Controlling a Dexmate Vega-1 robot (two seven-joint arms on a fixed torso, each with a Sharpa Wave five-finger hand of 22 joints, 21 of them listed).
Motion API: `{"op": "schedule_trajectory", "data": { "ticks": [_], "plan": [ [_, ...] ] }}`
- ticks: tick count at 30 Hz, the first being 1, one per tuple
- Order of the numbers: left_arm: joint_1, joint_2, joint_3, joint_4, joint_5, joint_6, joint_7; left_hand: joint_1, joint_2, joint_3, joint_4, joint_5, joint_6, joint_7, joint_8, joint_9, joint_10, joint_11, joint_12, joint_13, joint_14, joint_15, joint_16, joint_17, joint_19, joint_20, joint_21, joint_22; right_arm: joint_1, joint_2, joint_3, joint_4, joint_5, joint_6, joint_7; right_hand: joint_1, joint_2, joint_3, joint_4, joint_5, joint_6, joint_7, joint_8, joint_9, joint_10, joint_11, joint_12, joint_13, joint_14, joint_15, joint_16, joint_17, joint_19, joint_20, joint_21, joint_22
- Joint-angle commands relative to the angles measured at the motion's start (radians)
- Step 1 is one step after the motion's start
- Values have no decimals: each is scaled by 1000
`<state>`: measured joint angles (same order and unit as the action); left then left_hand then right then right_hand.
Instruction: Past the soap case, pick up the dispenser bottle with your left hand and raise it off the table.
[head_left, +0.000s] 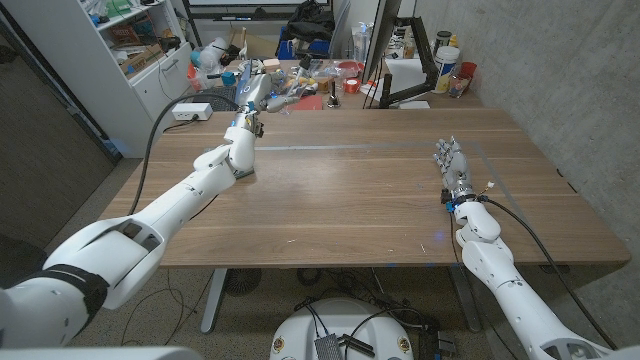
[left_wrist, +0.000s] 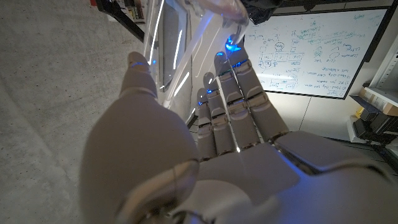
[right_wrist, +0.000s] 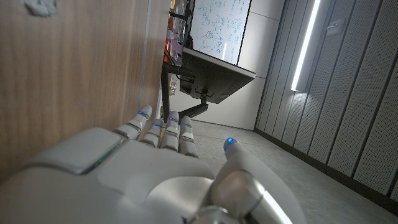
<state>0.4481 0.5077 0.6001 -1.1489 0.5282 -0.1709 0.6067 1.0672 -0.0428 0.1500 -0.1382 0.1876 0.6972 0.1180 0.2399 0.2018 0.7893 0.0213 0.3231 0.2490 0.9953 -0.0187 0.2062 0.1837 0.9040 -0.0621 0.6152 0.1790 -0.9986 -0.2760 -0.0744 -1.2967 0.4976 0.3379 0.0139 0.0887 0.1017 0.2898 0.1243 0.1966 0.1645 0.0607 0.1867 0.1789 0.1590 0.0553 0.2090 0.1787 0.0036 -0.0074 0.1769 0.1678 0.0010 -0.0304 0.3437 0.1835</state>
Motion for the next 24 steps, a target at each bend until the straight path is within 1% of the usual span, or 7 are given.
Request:
{"op": "schedule_trajectory", "data": {
  "ticks": [1, 9, 17, 24],
  "plan": [
    [11, -2, -11, -9, 1, -10, 35, 133, 152, 99, 23, 3, 169, -122, 2, 6, 235, -229, 2, 3, 146, -209, 5, 5, 73, -115, 7, 3, -17, 0, 3, -21, -7, 8, -11, -7, 6, -2, 0, 4, 8, 0, 3, 5, 6, 4, -3, 3, 6, 2, 1, 2, 6, -60, -2, 4],
    [32, 3, -21, -33, -3, -5, 43, 131, 153, 100, 24, 2, 171, -121, 1, 5, 237, -229, 0, 4, 148, -209, 4, 5, 74, -115, 8, 3, -47, 1, 6, -49, -6, 9, -21, -7, 5, -3, 0, 4, 9, 2, 4, 5, 6, 3, -3, 3, 7, 3, 1, 2, 8, -59, -4, 4],
    [52, 13, -35, -79, -3, 2, 47, 129, 153, 101, 26, 2, 173, -120, -1, 5, 237, -229, -2, 3, 149, -209, 3, 5, 75, -116, 8, 3, -74, 4, 12, -73, -5, 22, -26, -8, 5, -4, 0, 4, 9, 2, 3, 5, 6, 3, -3, 3, 7, 3, 1, 2, 8, -59, -6, 4],
    [64, 11, -39, -99, 0, 7, 51, 128, 154, 102, 26, 2, 173, -121, -2, 5, 240, -229, -2, 4, 152, -209, 3, 5, 75, -116, 8, 3, -99, -2, 22, -98, -2, 17, -35, -9, 4, -4, 0, 4, 9, 2, 3, 5, 6, 3, -3, 3, 7, 4, 1, 3, 9, -59, -7, 4]
  ]
}}
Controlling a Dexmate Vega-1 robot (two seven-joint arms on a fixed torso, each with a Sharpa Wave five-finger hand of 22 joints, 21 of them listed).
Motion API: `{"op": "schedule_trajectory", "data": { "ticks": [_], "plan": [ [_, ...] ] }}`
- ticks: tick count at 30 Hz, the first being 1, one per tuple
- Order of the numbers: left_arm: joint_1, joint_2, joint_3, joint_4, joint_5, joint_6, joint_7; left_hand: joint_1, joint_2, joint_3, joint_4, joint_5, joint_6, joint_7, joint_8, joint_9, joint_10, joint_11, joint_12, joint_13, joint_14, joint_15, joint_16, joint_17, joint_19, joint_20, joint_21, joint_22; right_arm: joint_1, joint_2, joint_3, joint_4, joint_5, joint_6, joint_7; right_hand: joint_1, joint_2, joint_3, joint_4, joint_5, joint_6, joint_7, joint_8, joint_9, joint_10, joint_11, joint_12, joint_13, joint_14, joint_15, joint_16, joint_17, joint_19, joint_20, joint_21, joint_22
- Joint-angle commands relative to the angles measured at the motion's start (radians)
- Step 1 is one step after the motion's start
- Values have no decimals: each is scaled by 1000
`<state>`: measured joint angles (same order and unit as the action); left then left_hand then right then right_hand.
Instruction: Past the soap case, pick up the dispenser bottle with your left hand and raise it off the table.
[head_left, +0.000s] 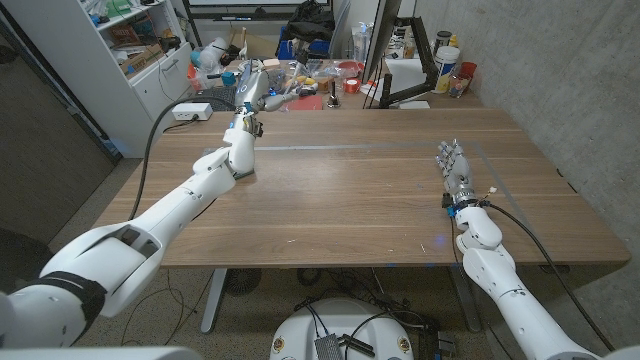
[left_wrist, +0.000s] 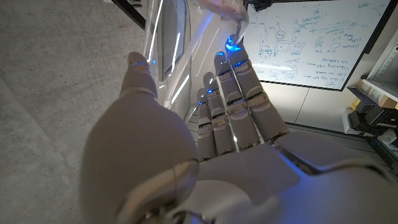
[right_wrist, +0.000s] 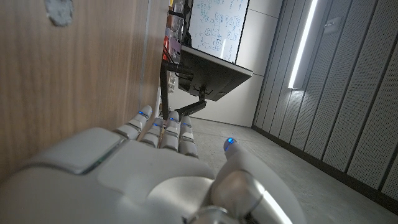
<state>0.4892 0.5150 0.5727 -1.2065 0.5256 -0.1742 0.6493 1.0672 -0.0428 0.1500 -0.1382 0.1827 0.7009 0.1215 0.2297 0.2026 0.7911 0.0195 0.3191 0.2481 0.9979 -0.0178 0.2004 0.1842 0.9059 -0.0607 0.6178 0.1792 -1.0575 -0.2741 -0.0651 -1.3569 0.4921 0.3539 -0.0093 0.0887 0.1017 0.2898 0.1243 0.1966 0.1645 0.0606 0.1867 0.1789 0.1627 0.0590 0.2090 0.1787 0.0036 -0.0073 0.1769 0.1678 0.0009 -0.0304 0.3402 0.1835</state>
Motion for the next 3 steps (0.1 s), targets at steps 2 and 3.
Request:
{"op": "schedule_trajectory", "data": {
  "ticks": [2, 3],
  "plan": [
    [26, 2, -12, -46, 4, 12, 10, 128, 153, 103, 26, 6, 169, -126, 7, 4, 239, -227, 2, 6, 150, -210, 9, 4, 74, -118, 6, 2, -46, -4, 17, -38, 7, 5, -10, -9, 4, -4, 0, 4, 9, 3, 3, 5, 3, 1, -3, 3, 7, 5, 1, 2, 9, -58, -4, 4],
    [26, 2, -11, -48, 9, 15, 14, 128, 154, 103, 26, 6, 168, -125, 7, 4, 239, -227, 2, 6, 150, -210, 9, 4, 74, -118, 6, 2, -49, -3, 19, -37, 9, 8, -9, -9, 4, -5, 0, 4, 9, 3, 3, 5, 3, 1, -3, 3, 7, 5, 1, 3, 9, -59, -4, 4]
  ]
}}
